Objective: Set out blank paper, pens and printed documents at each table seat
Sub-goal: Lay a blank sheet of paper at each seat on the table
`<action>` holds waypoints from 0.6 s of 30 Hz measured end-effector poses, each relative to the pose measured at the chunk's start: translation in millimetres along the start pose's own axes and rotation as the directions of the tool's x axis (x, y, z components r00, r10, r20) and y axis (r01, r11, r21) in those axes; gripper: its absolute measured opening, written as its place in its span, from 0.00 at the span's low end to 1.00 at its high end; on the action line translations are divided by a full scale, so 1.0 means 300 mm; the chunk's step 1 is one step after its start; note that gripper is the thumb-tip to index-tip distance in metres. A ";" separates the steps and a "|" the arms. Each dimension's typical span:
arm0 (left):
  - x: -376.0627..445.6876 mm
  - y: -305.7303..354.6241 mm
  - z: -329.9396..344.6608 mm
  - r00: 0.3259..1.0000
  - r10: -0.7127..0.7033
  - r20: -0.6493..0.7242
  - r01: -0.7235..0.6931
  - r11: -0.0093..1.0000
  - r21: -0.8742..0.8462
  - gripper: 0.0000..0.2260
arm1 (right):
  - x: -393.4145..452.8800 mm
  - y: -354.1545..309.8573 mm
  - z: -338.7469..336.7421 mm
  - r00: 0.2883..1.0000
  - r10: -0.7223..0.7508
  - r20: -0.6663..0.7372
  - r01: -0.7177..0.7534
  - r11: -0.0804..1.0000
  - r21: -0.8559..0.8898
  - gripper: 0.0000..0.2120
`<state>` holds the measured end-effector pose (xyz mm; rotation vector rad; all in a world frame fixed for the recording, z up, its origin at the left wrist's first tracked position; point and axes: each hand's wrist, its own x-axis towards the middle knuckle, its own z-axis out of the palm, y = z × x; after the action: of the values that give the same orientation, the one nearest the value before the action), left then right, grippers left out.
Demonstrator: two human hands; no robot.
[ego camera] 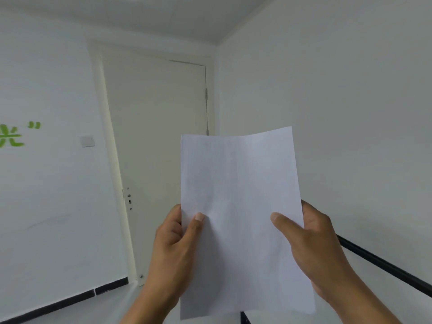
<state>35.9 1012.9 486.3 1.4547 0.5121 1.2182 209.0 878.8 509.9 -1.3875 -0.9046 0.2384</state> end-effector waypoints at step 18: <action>0.638 -0.354 -0.185 0.867 0.058 -0.496 0.117 0.941 0.316 0.09 | 0.882 0.506 0.585 0.871 0.002 0.492 -0.120 0.971 0.209 0.10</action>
<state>91.2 1229.9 457.5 1.3921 1.1434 1.5451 318.6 1210.2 465.4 -1.1510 -1.2058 0.7505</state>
